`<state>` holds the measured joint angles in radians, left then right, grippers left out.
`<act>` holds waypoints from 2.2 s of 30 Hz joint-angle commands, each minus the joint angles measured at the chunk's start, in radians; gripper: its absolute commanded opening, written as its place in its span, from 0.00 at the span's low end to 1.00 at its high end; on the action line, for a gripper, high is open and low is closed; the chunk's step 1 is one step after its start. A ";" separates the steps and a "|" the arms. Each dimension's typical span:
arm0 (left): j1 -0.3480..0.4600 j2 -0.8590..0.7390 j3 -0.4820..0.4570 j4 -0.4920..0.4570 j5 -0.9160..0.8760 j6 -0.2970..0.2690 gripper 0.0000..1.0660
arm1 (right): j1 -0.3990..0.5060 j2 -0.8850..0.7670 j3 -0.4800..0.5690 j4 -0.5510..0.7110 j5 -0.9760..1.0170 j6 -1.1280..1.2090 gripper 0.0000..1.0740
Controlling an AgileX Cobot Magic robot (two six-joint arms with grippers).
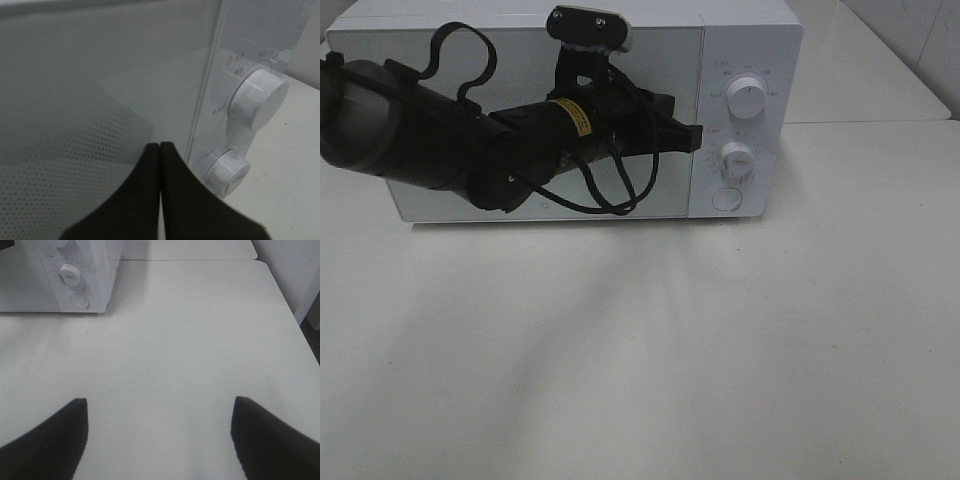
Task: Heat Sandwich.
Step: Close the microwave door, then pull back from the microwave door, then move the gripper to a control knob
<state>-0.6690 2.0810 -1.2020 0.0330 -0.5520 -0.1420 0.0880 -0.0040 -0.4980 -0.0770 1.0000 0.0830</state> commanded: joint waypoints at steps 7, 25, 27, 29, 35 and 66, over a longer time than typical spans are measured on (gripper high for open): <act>0.033 0.000 -0.031 -0.098 -0.035 -0.014 0.00 | -0.007 -0.028 0.000 0.002 -0.004 -0.010 0.71; 0.015 -0.183 0.233 -0.098 -0.042 -0.013 0.00 | -0.007 -0.028 0.000 0.002 -0.004 -0.010 0.71; 0.015 -0.223 0.293 -0.098 -0.045 -0.013 0.00 | -0.007 -0.028 0.000 0.002 -0.004 -0.010 0.71; 0.015 -0.247 0.332 -0.098 -0.045 -0.013 0.00 | -0.007 -0.028 0.000 0.002 -0.004 -0.010 0.71; 0.015 -0.320 0.431 -0.098 -0.037 -0.013 0.00 | -0.007 -0.028 0.000 0.002 -0.004 -0.010 0.71; 0.174 -0.642 0.534 -0.091 0.749 0.066 0.90 | -0.007 -0.028 0.000 0.002 -0.004 -0.011 0.71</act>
<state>-0.5110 1.4530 -0.6390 -0.0470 0.0910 -0.0810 0.0880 -0.0040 -0.4980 -0.0780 1.0000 0.0830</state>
